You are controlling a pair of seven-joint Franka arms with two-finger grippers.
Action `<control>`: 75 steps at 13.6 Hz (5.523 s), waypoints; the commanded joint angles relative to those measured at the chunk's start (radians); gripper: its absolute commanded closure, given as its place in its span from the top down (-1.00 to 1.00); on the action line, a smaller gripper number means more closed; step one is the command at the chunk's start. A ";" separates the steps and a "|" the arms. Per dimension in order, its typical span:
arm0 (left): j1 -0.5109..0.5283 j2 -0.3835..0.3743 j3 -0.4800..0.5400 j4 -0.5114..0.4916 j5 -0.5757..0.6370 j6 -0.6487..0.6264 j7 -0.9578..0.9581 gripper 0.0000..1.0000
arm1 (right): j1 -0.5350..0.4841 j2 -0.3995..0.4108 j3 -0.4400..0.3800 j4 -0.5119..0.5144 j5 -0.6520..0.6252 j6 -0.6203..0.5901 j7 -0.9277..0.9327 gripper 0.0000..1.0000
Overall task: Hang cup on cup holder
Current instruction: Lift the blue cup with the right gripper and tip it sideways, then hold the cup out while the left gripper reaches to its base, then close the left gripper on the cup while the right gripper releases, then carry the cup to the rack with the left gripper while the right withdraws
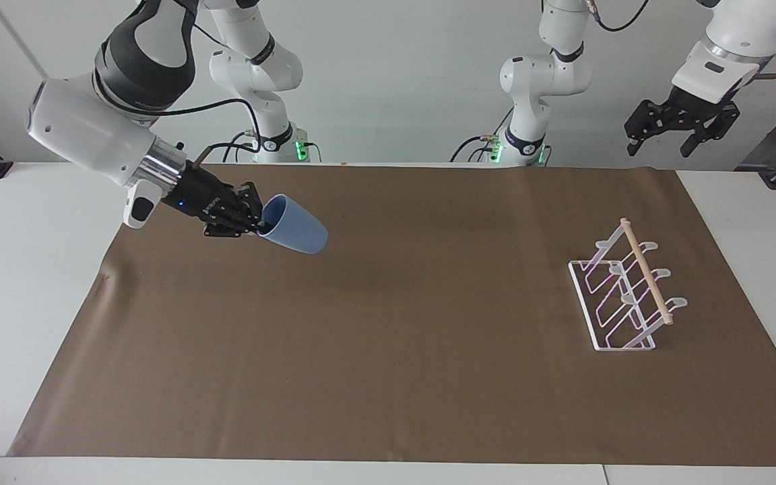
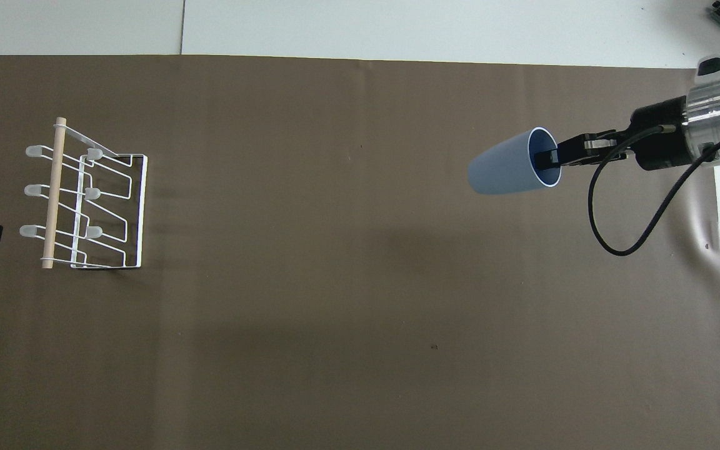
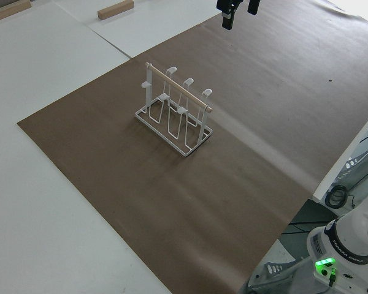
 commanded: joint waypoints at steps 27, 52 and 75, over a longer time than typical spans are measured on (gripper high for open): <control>-0.182 0.127 -0.237 -0.036 -0.658 0.608 -2.057 1.00 | 0.146 -0.141 0.006 -0.417 0.737 0.061 0.107 -1.00; -0.304 0.226 -0.243 0.011 -0.554 0.727 -2.174 -1.00 | 0.160 -0.146 0.006 -0.423 0.735 0.089 0.107 -1.00; -0.239 0.115 -0.235 -0.147 0.325 0.548 -1.825 -1.00 | 0.091 -0.135 0.003 -0.270 -0.196 0.320 0.156 1.00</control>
